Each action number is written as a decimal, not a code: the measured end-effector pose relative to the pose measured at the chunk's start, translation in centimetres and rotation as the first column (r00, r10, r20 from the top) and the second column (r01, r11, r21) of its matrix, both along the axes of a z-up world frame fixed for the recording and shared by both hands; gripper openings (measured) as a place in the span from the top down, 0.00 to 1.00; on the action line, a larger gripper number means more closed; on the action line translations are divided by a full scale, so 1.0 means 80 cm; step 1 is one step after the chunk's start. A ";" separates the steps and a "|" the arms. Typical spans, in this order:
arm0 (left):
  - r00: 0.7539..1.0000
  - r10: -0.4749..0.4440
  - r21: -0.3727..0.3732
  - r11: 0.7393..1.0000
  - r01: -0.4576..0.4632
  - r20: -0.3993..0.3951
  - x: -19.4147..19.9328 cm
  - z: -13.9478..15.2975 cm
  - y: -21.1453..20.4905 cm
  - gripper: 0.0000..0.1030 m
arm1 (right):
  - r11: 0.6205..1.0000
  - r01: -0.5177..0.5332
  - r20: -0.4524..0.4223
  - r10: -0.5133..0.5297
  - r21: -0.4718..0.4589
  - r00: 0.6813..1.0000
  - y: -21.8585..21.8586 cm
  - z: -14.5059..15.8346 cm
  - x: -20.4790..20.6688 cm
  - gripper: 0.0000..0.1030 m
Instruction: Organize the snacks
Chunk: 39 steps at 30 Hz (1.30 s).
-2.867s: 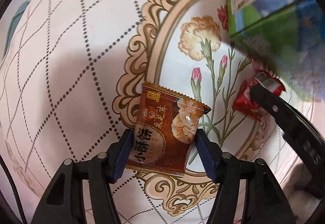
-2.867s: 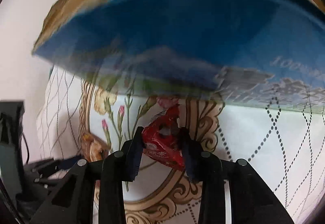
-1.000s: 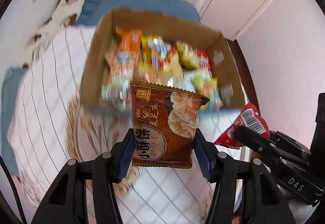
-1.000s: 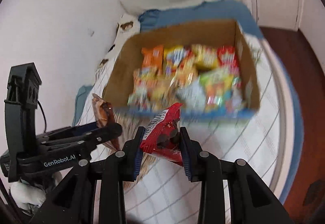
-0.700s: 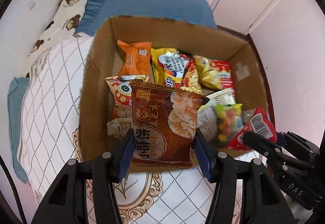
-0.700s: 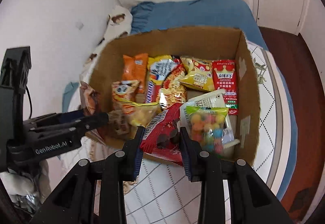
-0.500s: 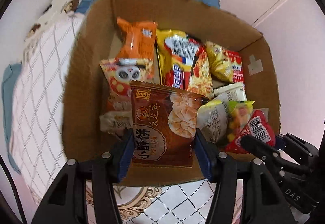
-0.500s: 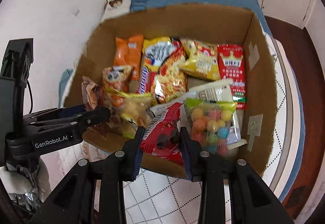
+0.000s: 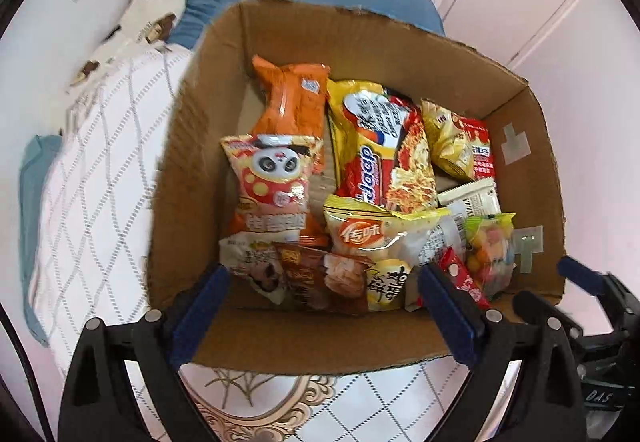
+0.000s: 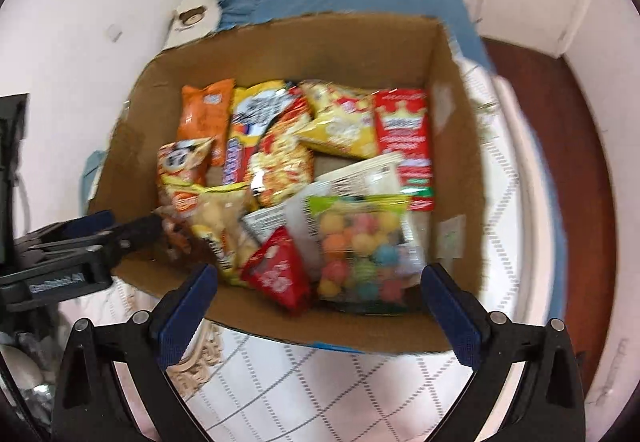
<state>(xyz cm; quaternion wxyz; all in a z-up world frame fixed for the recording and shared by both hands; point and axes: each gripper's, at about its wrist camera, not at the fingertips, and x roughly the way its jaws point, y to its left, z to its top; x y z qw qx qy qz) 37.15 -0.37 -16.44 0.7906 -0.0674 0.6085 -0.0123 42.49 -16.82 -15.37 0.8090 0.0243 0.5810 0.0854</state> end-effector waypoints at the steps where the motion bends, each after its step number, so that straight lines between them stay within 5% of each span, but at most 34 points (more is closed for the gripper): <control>1: 1.000 -0.002 0.024 1.000 0.001 0.024 -0.005 0.004 -0.001 0.06 | 1.000 0.008 0.010 -0.008 -0.013 1.000 -0.002 0.003 -0.002 0.00; 5: 0.997 -0.013 0.094 0.996 0.006 0.071 -0.020 0.013 -0.006 0.06 | 0.998 0.037 0.033 -0.035 -0.054 0.999 -0.004 0.006 -0.010 0.00; 16: 0.987 0.010 0.110 0.994 -0.027 0.158 -0.052 0.034 0.000 0.06 | 0.995 0.078 0.092 -0.073 -0.056 0.993 -0.008 0.022 -0.040 0.00; 23: 0.968 -0.001 0.172 0.984 -0.044 0.251 -0.092 0.072 -0.007 0.06 | 0.993 0.097 0.203 -0.083 -0.063 0.976 -0.015 0.070 -0.085 0.00; 39: 0.902 -0.043 0.139 0.990 -0.018 0.429 -0.226 0.166 -0.028 0.01 | 0.993 0.112 0.411 -0.083 -0.048 0.908 -0.024 0.179 -0.244 0.00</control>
